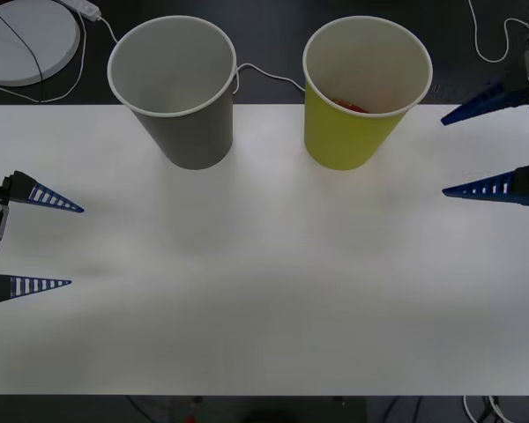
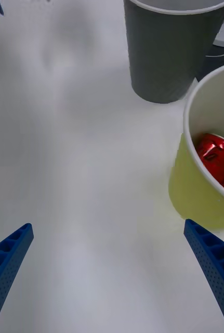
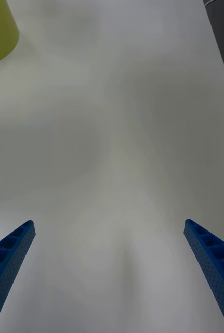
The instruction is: Put the can into the green bin and the plastic bottle into the gray bin
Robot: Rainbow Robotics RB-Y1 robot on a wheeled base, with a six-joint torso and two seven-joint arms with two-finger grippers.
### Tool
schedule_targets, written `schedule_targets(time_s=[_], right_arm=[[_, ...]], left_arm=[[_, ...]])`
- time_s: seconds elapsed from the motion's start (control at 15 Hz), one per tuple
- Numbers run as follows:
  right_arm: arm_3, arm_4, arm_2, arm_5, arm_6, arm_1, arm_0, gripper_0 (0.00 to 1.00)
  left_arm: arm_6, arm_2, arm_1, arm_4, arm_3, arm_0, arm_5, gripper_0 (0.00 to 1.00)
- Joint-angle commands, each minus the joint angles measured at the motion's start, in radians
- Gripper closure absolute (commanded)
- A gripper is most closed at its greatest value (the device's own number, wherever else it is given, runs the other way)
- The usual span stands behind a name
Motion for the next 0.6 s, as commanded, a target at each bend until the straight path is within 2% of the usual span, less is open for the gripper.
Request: schedule_targets(time_s=[0.07,0.6], right_arm=[[0.014,-0.023,-0.001,0.000,0.129,0.000,0.053,0.00],[0.170,-0.052,0.003,0.000,0.465,0.006,0.133,0.00]], left_arm=[[0.000,0.000,0.000,0.000,0.000,0.000,0.000,0.00],[0.000,0.000,0.000,0.000,0.000,0.000,0.000,0.00]])
